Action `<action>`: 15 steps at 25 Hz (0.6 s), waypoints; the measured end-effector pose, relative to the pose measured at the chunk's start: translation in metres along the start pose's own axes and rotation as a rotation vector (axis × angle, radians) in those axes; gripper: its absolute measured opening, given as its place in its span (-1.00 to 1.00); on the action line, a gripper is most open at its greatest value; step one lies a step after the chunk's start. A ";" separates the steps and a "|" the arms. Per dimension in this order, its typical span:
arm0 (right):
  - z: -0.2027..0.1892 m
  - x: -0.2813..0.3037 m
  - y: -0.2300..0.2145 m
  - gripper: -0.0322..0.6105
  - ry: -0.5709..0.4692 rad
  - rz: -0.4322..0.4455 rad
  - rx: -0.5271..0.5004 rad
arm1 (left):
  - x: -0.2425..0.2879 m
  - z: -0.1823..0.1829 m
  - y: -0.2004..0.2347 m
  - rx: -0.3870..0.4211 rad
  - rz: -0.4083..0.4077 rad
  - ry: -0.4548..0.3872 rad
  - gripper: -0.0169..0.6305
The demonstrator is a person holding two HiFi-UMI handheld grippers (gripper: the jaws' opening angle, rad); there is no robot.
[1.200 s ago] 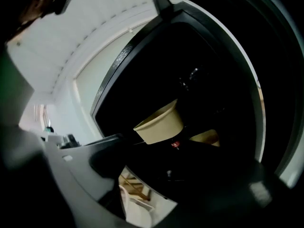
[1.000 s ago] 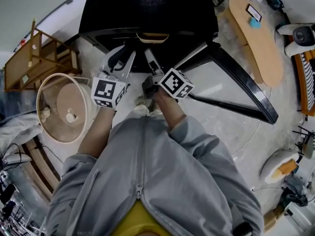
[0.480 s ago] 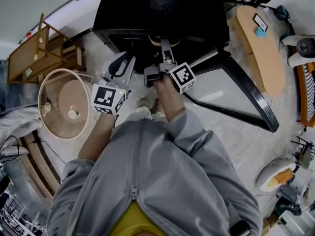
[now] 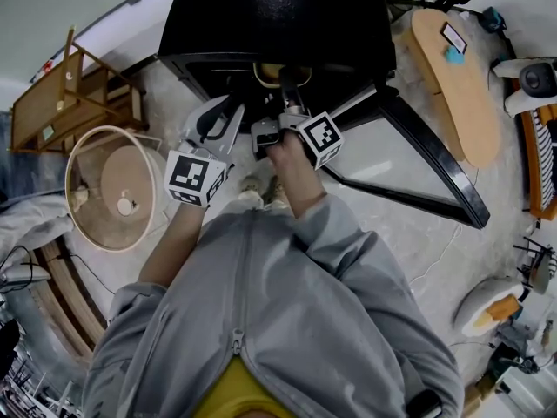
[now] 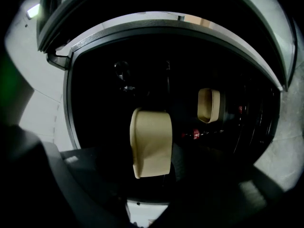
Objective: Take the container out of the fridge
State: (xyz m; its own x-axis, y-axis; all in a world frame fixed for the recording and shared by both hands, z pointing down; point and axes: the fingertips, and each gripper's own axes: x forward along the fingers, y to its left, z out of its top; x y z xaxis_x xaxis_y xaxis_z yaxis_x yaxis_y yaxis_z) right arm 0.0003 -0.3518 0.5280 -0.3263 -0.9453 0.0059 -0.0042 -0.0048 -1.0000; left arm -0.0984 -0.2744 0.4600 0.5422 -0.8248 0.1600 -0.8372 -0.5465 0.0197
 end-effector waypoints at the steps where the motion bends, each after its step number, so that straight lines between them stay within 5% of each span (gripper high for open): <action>1: -0.002 -0.004 0.000 -0.22 0.006 -0.004 -0.001 | 0.001 0.001 -0.002 -0.001 -0.004 -0.004 -0.71; 15: -0.011 -0.073 0.017 -0.24 0.076 -0.053 -0.048 | 0.006 0.015 -0.038 -0.023 -0.067 -0.035 -0.72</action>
State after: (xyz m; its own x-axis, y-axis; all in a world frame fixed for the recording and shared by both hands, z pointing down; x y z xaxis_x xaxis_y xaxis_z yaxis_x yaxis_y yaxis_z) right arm 0.0133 -0.2792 0.5108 -0.3954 -0.9165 0.0604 -0.0684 -0.0362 -0.9970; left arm -0.0618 -0.2606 0.4452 0.5988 -0.7914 0.1229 -0.8003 -0.5974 0.0519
